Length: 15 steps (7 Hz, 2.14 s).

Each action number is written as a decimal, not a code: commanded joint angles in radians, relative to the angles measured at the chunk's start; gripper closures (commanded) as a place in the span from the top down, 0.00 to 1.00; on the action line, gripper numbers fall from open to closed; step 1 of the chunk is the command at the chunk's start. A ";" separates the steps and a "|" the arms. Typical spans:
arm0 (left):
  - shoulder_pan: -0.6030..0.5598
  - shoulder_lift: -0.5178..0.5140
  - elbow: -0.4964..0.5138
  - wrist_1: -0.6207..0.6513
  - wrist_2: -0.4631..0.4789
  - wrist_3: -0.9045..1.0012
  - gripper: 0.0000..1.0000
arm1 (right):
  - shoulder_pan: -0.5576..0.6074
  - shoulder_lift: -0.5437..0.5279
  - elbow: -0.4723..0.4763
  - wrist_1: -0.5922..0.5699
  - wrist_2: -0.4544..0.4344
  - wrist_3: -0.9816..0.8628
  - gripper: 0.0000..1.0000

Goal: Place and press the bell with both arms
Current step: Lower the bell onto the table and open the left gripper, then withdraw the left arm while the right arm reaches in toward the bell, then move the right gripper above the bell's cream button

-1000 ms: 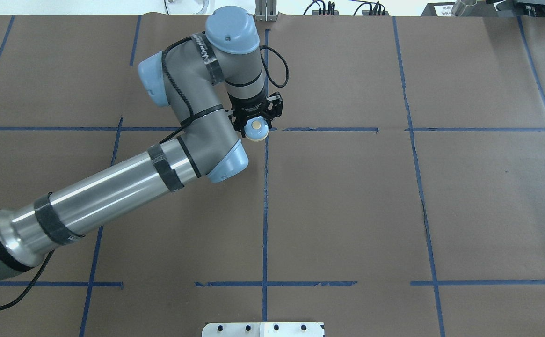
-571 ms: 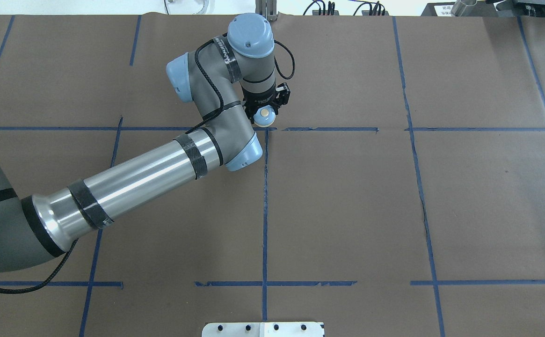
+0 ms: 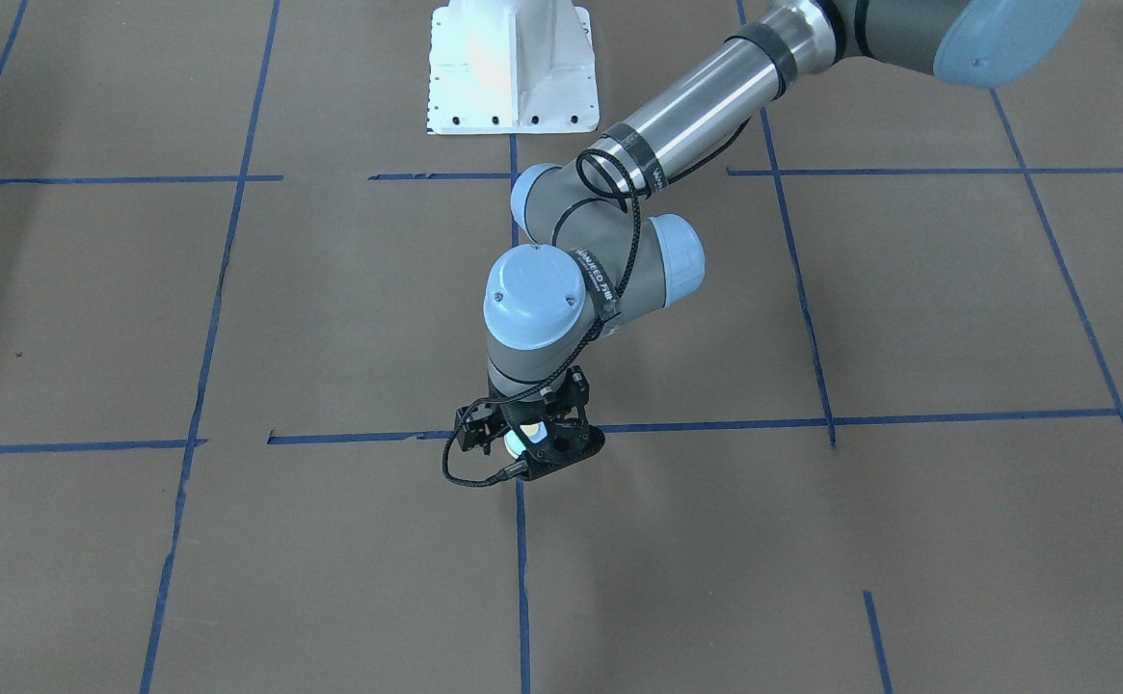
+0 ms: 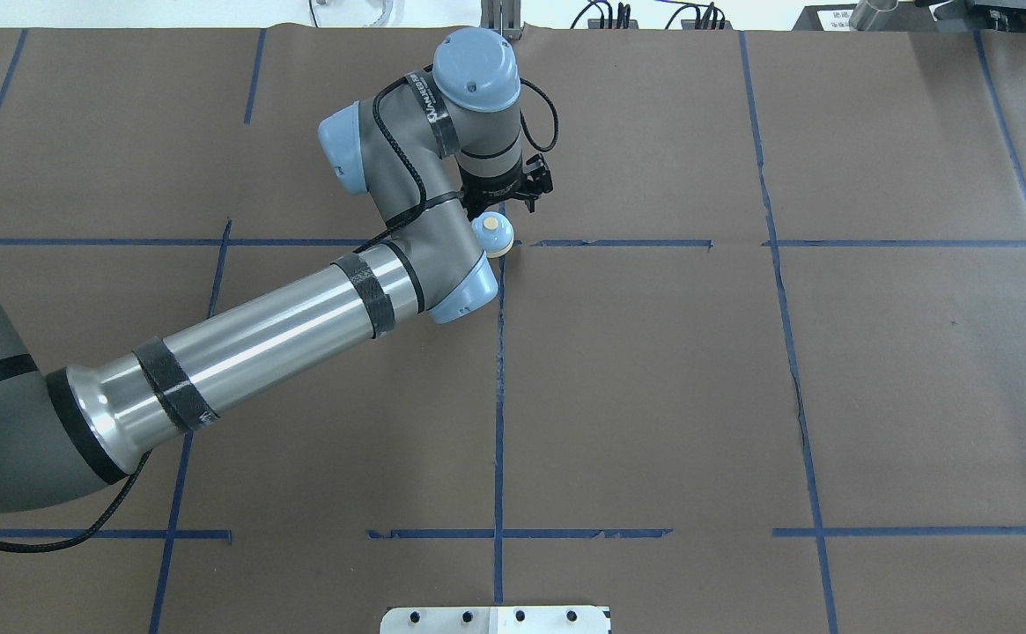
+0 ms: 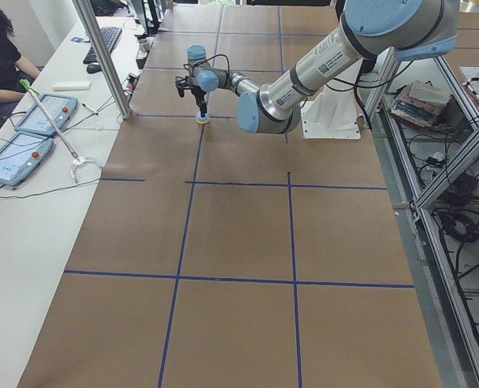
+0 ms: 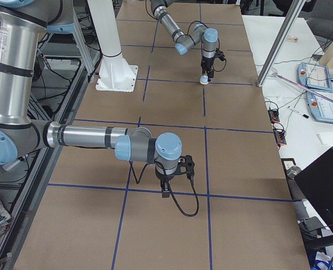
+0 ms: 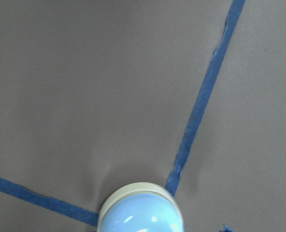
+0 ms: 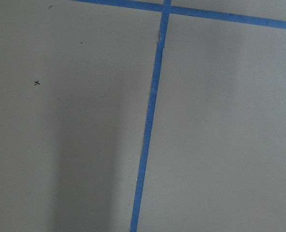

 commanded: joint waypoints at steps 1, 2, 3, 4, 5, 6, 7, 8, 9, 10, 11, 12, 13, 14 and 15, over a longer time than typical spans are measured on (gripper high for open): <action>-0.020 0.001 -0.039 0.052 -0.043 0.009 1.00 | 0.000 0.010 0.005 0.002 0.000 0.001 1.00; -0.050 0.013 -0.141 0.216 -0.078 0.107 1.00 | -0.003 0.018 0.008 0.002 0.001 0.005 1.00; -0.064 0.048 -0.286 0.411 -0.074 0.231 1.00 | -0.008 0.030 0.009 0.011 0.002 0.005 1.00; -0.103 0.155 -0.499 0.495 -0.078 0.340 1.00 | -0.029 0.035 0.009 0.046 0.002 0.023 1.00; -0.121 0.327 -0.699 0.508 -0.077 0.432 1.00 | -0.063 0.035 0.011 0.093 0.003 0.046 1.00; -0.146 0.540 -0.906 0.506 -0.077 0.565 1.00 | -0.102 0.038 0.014 0.170 0.003 0.074 1.00; -0.194 0.709 -1.060 0.509 -0.079 0.701 1.00 | -0.142 0.099 0.008 0.204 0.002 0.080 1.00; -0.242 0.887 -1.183 0.506 -0.083 0.804 1.00 | -0.226 0.122 0.005 0.212 -0.035 0.146 1.00; -0.340 1.023 -1.226 0.506 -0.133 0.944 1.00 | -0.285 0.189 0.006 0.212 -0.050 0.268 1.00; -0.447 1.129 -1.230 0.495 -0.161 1.060 1.00 | -0.354 0.232 0.006 0.210 -0.051 0.381 1.00; -0.562 1.198 -1.222 0.500 -0.174 1.244 1.00 | -0.418 0.316 0.003 0.204 -0.052 0.448 1.00; -0.686 1.270 -1.198 0.508 -0.219 1.375 1.00 | -0.475 0.361 0.005 0.204 -0.064 0.529 1.00; -0.792 1.342 -1.158 0.505 -0.224 1.522 1.00 | -0.550 0.448 0.003 0.201 -0.092 0.674 1.00; -0.904 1.378 -1.111 0.505 -0.226 1.656 1.00 | -0.618 0.520 0.002 0.168 -0.121 0.779 1.00; -0.977 1.406 -1.066 0.502 -0.242 1.695 1.00 | -0.664 0.615 0.002 0.075 -0.153 0.830 1.00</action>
